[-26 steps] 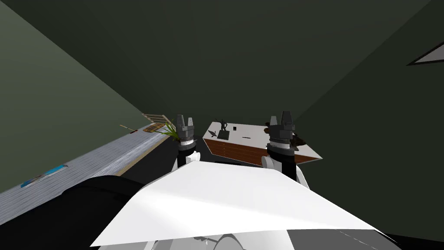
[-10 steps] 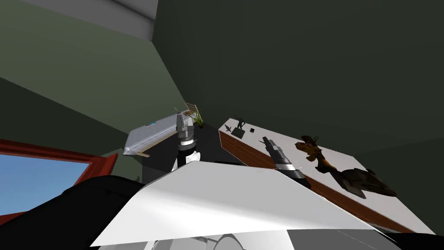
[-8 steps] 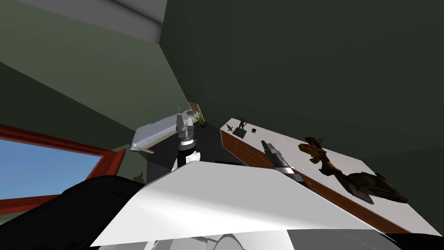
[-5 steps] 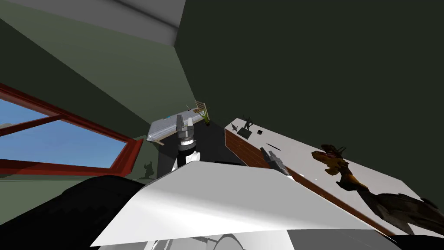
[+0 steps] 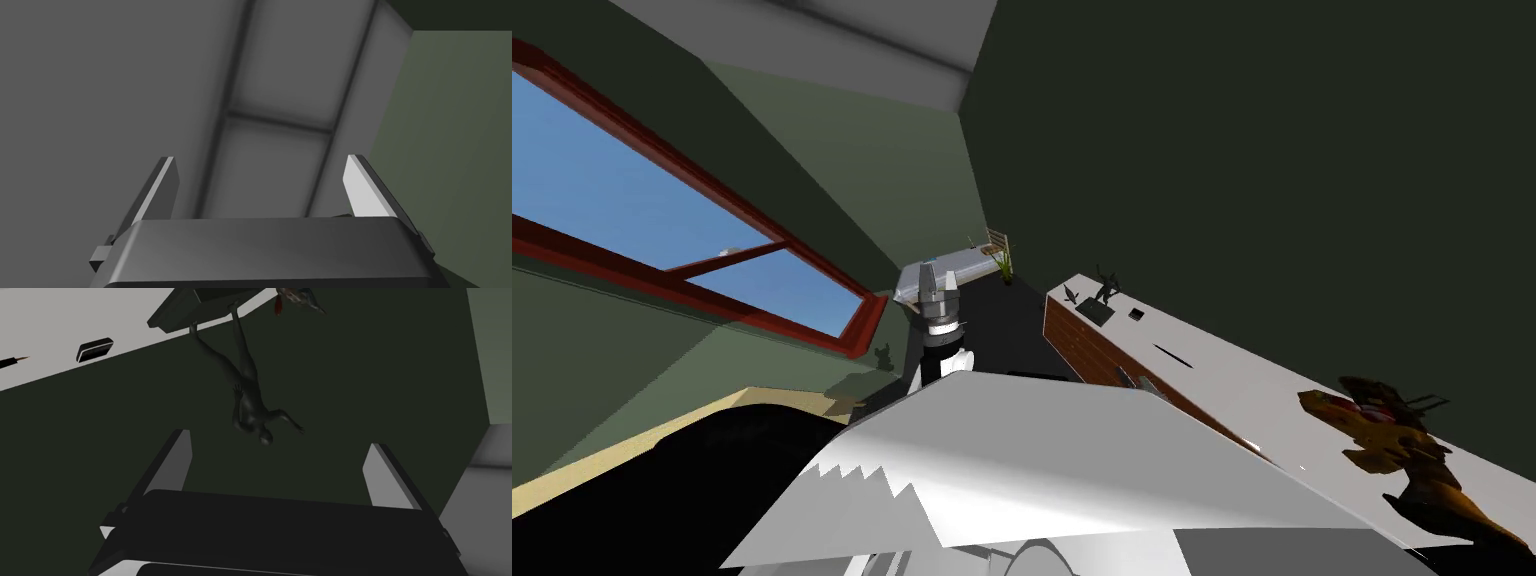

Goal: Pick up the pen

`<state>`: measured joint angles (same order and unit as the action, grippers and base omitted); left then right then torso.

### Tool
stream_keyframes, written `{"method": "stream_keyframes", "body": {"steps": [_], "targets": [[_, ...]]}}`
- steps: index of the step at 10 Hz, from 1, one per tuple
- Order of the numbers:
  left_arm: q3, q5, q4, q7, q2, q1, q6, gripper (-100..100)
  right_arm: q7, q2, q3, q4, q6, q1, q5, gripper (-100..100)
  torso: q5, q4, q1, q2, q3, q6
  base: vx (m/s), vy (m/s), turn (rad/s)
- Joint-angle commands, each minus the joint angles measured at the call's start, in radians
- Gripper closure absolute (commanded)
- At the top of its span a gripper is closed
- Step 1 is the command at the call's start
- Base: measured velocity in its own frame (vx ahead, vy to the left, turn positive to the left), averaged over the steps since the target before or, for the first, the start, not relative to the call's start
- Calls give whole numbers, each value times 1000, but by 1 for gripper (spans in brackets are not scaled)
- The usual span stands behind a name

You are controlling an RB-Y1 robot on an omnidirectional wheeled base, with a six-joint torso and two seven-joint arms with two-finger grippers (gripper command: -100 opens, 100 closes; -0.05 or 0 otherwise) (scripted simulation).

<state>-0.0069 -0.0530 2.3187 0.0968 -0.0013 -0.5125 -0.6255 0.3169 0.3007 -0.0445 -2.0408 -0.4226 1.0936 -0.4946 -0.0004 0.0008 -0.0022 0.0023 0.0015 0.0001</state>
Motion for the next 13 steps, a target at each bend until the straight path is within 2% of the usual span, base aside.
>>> {"method": "stream_keyframes", "body": {"steps": [1, 3, 4, 5, 6, 7, 8, 9, 10, 12, 13], "targets": [[0, 0, 0, 0, 0, 0, 0, 0, 9, 0, 5, 20, -5, 28, -14, -100, 0, 0, 0, 0, 0, 0, -21, 14, 188], [0, 0, 0, 0, 0, 0, 0, 0, 23, 30, 11, 93, -4, 91, -59, -100, 0, 0, 0, 0, 0, 0, -36, 29, 444], [0, 0, 0, 0, 0, 0, 0, 0, 23, 30, 11, 109, -4, 99, -59, -100, 0, 0, 0, 1, 0, 0, -32, 13, 308], [0, 0, 0, 0, 0, 0, 0, 0, 28, 47, 15, 138, -4, 132, -80, -100, 0, 0, -1, 0, 0, 1, -22, 15, 394], [0, 0, 0, 0, 0, 0, 0, 0, 28, 47, 15, 157, -4, 132, -80, -100, 0, 0, -1, 0, 0, 0, -12, 3, 188], [0, 0, 0, 0, 0, 0, 0, 0, 31, 65, 18, 196, -5, 163, -100, -100, 0, 0, -2, -1, 0, 1, -8, 8, 378], [0, 0, 0, 0, 0, 0, 0, 0, 31, 65, 18, 206, -5, 163, -100, -100, 0, 0, -2, -1, -1, 0, -4, -3, 228], [0, 0, 0, 0, 0, 0, 0, 0, 34, 84, 22, 239, -6, 191, -120, -100, -1, 0, -2, -2, -1, 1, -2, -2, 370], [0, 0, 0, 0, 0, 0, 0, 0, 34, 84, 22, 256, -6, 191, -120, -100, -1, 0, -3, -2, -1, 0, 1, -12, 207], [0, 0, 0, 0, 0, 0, 0, 0, 34, 125, 28, 342, -7, 239, -155, -100, -1, 0, -3, -2, -1, 1, 7, -25, 418], [0, 0, 0, 0, 0, 0, 0, 0, 34, 125, 28, 356, -7, 239, -155, -100, -1, -1, -5, -2, -1, 0, 10, -43, 319]]}}
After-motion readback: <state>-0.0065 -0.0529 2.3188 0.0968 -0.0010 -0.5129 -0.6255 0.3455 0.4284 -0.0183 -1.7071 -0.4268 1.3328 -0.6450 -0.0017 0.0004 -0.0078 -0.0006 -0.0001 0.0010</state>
